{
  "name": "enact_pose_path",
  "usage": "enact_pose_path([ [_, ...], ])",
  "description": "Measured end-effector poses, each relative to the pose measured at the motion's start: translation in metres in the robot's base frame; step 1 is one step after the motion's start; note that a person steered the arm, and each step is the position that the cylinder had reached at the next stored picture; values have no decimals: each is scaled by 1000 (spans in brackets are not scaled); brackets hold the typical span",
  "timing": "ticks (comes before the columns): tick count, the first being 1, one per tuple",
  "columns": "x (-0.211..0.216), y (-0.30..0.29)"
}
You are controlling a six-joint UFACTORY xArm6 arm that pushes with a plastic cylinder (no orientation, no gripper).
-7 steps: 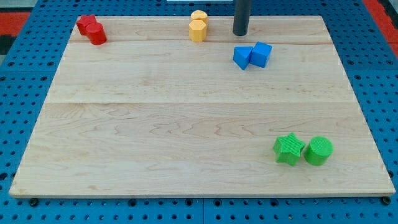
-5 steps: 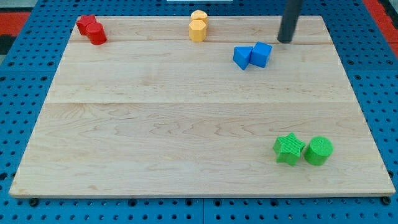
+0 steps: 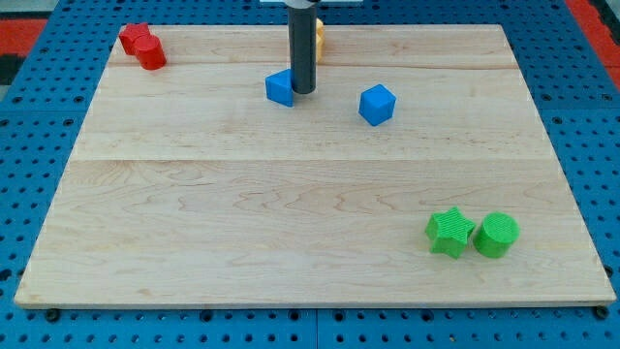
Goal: Push the blue blocks to the left center
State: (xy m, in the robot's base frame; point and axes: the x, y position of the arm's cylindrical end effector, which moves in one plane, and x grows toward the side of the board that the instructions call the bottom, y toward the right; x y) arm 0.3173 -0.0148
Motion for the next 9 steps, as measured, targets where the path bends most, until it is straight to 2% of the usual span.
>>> enact_pose_path([
  [2,18,-108],
  [4,-10,-161],
  [5,8,-196],
  [6,41,-201],
  [7,52,-201],
  [8,-1,-117],
  [9,-13,-44],
])
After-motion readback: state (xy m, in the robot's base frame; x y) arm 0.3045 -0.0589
